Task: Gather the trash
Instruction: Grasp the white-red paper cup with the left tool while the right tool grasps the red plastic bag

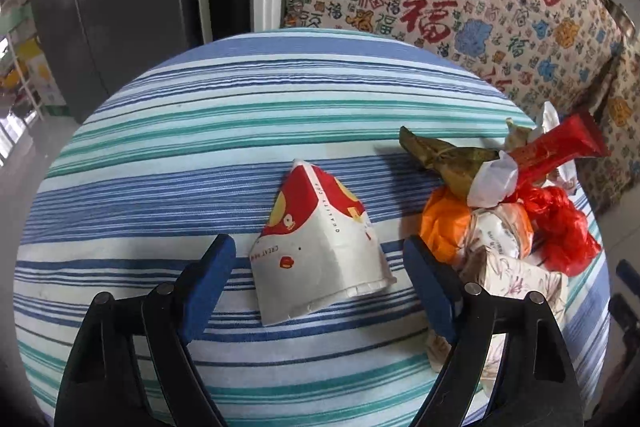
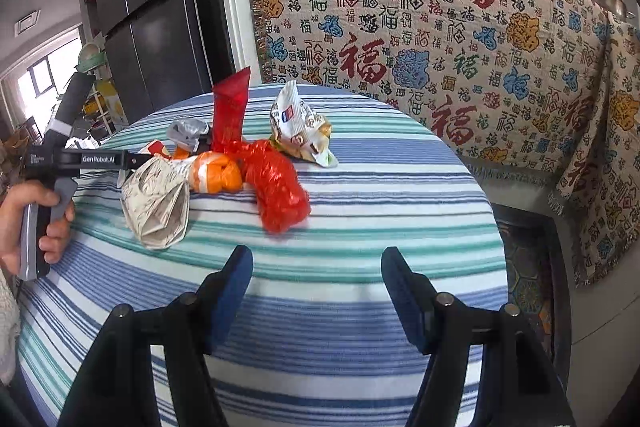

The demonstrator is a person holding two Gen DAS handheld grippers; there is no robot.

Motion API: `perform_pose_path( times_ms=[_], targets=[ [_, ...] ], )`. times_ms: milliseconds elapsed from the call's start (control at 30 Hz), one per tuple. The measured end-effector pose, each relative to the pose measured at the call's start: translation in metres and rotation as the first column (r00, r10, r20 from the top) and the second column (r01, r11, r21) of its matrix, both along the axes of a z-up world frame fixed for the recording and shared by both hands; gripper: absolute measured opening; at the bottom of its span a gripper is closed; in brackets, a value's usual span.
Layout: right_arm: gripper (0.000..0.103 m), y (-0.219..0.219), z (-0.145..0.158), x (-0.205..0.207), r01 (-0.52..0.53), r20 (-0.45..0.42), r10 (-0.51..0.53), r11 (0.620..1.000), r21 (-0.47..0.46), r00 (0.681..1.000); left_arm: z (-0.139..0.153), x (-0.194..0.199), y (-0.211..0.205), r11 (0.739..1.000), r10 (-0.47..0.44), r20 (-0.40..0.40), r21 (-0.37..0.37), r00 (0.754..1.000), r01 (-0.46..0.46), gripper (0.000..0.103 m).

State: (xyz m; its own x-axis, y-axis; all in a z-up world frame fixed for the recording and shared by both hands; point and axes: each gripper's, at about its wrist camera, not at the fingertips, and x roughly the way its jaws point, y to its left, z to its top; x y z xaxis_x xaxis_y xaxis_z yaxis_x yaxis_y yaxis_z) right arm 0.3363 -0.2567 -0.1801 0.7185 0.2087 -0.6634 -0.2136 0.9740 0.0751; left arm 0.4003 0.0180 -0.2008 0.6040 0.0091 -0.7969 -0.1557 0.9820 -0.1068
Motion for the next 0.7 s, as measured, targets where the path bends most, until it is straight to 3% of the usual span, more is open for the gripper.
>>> perform_pose_path(
  times_ms=[133, 333, 367, 433, 567, 700],
  targets=[
    [0.068, 0.018, 0.000, 0.034, -0.076, -0.011, 0.076, 0.997, 0.014, 0.997, -0.004, 0.003, -0.003, 1.000, -0.001, 0.004, 0.003, 1.000, 0.001, 0.086],
    [0.067, 0.057, -0.013, 0.069, -0.127, -0.058, 0.124, 0.990, -0.065, 0.991, -0.002, 0.000, -0.010, 0.998, -0.047, 0.024, 0.045, 0.999, 0.046, 0.068],
    [0.065, 0.058, -0.016, 0.072, -0.128, -0.079, 0.122, 0.989, -0.073, 0.989, -0.001, 0.000, -0.011, 0.997, -0.059, 0.030, 0.056, 0.998, 0.057, 0.064],
    [0.029, 0.060, -0.024, 0.076, -0.133, -0.122, 0.121, 0.987, -0.094, 0.985, 0.002, -0.003, -0.015, 0.993, -0.082, 0.042, 0.091, 0.996, 0.078, 0.059],
    [0.027, 0.054, -0.018, 0.070, -0.108, -0.125, 0.100, 0.992, -0.063, 0.987, 0.006, -0.014, -0.018, 0.986, -0.101, 0.062, 0.142, 0.993, 0.091, 0.046],
    [0.027, 0.042, -0.005, 0.056, -0.087, -0.109, 0.082, 0.995, -0.040, 0.991, 0.014, -0.028, -0.009, 0.989, -0.086, 0.091, 0.126, 0.992, 0.075, 0.042]
  ],
)
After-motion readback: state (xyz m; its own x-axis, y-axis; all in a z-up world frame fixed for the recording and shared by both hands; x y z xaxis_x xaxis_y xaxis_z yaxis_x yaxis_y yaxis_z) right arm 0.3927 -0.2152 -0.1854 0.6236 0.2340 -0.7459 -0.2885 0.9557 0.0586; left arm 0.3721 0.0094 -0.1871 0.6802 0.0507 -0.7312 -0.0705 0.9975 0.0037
